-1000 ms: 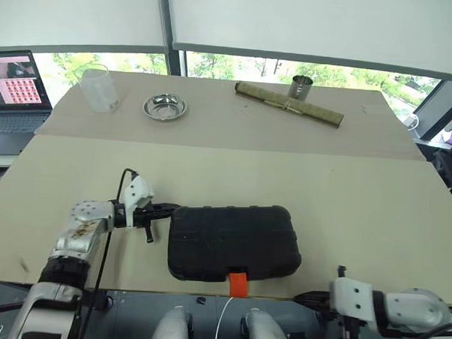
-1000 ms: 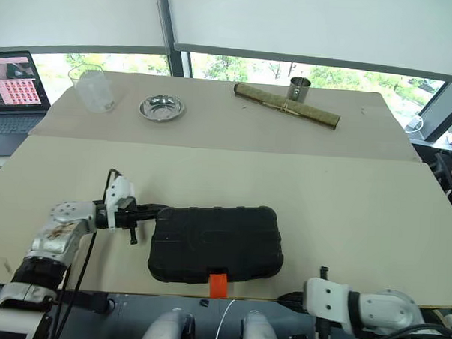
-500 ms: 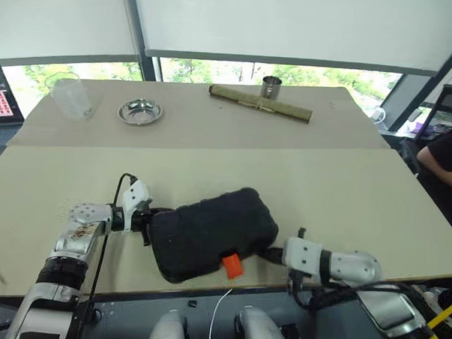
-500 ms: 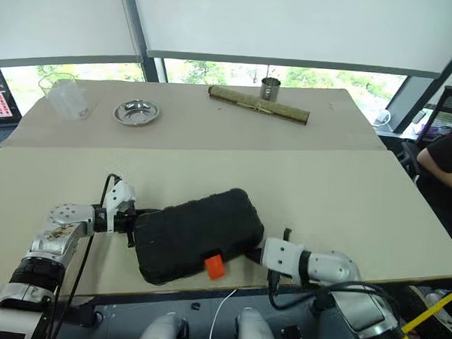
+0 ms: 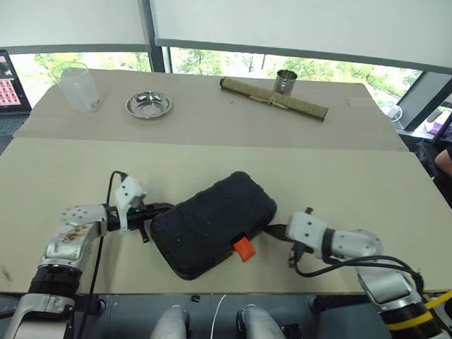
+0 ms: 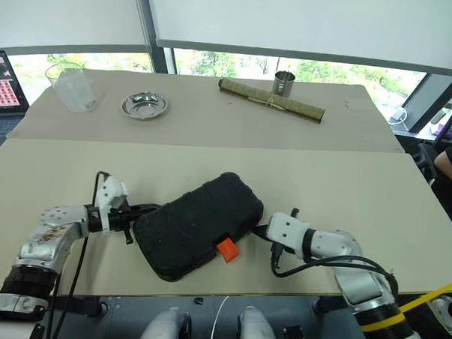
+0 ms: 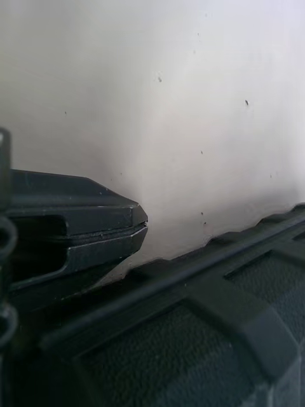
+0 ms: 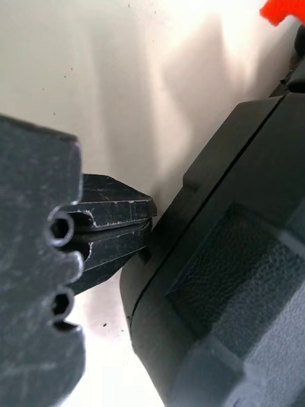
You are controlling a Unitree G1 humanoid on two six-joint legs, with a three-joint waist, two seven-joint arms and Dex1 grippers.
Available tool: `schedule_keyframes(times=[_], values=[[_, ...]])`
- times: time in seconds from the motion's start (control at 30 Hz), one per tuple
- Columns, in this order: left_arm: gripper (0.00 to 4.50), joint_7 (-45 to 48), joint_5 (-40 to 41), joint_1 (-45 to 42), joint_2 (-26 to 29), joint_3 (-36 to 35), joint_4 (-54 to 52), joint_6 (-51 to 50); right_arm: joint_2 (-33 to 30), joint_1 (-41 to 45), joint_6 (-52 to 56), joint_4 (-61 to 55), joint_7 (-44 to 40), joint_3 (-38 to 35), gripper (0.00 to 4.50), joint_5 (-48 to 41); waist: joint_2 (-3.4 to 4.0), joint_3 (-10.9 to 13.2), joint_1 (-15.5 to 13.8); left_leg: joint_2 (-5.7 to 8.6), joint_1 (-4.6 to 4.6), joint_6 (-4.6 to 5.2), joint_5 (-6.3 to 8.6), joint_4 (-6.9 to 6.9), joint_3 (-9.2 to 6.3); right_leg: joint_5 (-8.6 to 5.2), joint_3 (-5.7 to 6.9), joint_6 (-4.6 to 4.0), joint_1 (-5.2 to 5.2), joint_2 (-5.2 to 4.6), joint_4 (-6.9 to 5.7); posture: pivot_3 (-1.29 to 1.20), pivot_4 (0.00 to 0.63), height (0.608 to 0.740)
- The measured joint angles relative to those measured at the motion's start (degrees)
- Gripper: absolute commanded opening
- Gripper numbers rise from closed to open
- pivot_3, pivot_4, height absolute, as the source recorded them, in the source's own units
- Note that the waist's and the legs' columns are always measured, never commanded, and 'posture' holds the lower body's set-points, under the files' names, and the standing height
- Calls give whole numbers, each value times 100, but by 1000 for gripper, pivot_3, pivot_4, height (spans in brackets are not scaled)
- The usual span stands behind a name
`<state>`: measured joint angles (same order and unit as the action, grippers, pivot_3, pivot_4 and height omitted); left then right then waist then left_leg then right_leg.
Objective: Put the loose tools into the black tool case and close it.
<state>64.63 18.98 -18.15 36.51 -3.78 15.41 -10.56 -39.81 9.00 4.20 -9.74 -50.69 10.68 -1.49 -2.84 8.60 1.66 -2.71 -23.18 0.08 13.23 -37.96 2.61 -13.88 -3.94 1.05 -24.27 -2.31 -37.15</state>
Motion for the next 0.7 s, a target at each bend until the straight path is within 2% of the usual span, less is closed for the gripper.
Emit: schedule_keyframes(times=[0.1, 0.17, 0.33, 0.5, 0.7], values=[[12, 426, 651, -199, 407, -396, -399, -507, -359, -392, 286, -373, -194, -552, 0, -422, -1, 1, -69, -1, -4, 0, 0, -1, -2, -1, 5, 1, 1, 0, 5, 0, 150, 740], [12, 730, 974, -361, 653, -419, -832, -861, -568, -767, 536, -798, -406, -816, 0, -818, 3, 2, -112, 3, -4, 0, 0, -1, -4, -5, 6, 8, 6, -3, 7, 0, 150, 740], [12, 1025, 1071, -684, 667, 204, -1646, -1337, -1051, -1496, 1201, -1797, -794, -1194, 0, -1503, 7, 0, -113, 10, 1, 0, 1, -4, -1, -6, 1, 11, 13, -7, 8, 0, 150, 740], [12, 793, 716, -868, 147, 1003, -1761, -1348, -907, -1538, 1611, -2468, -620, -966, 0, -1687, 6, 0, -65, 9, 1, 0, 0, -8, -7, -6, -1, 11, 11, 4, 6, 0, 150, 740], [12, 667, 378, -860, 84, 1369, -1793, -1339, -644, -1300, 1533, -2448, -465, -428, 0, -1362, 6, 0, -79, 9, -1, 0, 0, -14, -9, -6, -2, 11, 12, 4, 6, 0, 150, 740]])
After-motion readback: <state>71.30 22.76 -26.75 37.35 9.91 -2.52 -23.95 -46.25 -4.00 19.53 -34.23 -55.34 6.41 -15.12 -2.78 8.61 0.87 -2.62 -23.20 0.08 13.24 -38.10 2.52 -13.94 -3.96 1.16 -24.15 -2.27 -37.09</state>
